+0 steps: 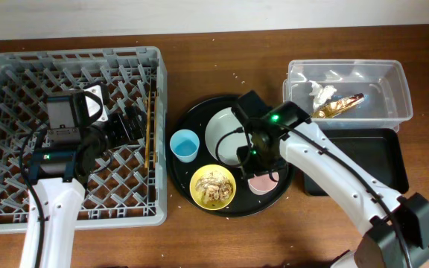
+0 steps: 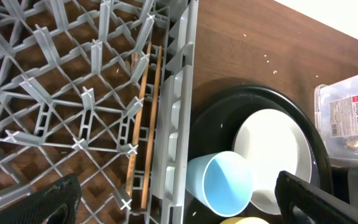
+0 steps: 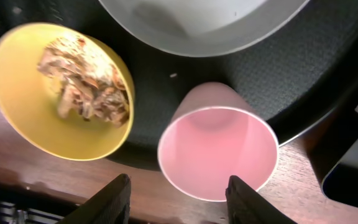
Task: Sort waste into correct bins and load items into the dishwasher rack
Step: 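Grasp the pink cup with the right gripper and lift it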
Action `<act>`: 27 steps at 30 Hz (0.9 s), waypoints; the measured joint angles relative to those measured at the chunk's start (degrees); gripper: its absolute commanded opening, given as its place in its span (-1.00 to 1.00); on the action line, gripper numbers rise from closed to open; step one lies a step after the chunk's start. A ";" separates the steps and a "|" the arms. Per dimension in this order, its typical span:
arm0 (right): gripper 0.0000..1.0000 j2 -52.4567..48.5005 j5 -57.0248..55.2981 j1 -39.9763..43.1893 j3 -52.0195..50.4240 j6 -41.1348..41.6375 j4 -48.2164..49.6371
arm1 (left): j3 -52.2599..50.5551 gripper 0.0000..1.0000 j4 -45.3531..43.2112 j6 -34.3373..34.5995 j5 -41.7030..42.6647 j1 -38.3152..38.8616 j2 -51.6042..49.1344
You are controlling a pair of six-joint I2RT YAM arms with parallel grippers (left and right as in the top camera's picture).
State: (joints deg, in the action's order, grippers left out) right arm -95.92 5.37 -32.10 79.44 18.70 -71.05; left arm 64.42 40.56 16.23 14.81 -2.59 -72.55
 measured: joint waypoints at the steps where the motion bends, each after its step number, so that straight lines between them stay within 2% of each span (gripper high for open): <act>1: -0.15 0.00 -0.15 0.00 -0.44 0.24 0.20 | 0.00 0.99 0.00 0.00 0.02 0.00 0.00; 4: -0.15 -0.02 -0.42 0.90 -0.63 0.35 1.27 | 0.00 0.99 -0.02 0.00 0.00 0.00 0.00; 9: -0.23 -0.04 -0.85 10.21 -1.88 -2.51 1.62 | 0.00 0.99 0.59 0.00 1.64 0.00 0.00; 13: -0.41 -0.04 2.27 14.25 -8.72 -8.00 5.16 | 0.00 0.99 0.61 0.02 2.67 0.00 0.00; 15: -0.65 -0.04 5.97 14.40 -12.90 -10.64 8.09 | 0.00 0.99 0.57 0.31 2.89 0.00 0.00; 16: -0.84 -0.04 7.10 14.38 -14.03 -11.37 8.87 | 0.00 0.99 0.59 0.46 2.99 0.00 0.00; 17: -0.92 -0.04 7.82 14.40 -14.36 -11.61 9.07 | 0.00 0.99 0.61 0.48 3.04 0.00 0.00; 20: -0.92 -0.04 8.61 14.40 -14.36 -12.04 9.40 | 0.00 0.96 0.61 0.52 3.48 0.00 0.00; 21: -0.92 -0.04 9.16 14.40 -13.88 -12.17 8.48 | 0.00 0.85 0.39 0.68 4.81 0.00 0.00; 23: -0.92 0.11 11.58 14.40 -11.08 -12.92 6.86 | 0.00 0.79 -2.75 0.76 10.69 -0.35 -0.07; 27: -0.92 4.72 24.33 14.40 2.43 -17.46 6.10 | 0.31 0.79 -15.93 2.91 34.36 -4.94 -0.13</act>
State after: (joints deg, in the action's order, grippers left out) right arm -91.20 29.69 -17.69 81.87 1.23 -64.95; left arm 64.73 24.62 19.14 49.17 -7.53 -72.69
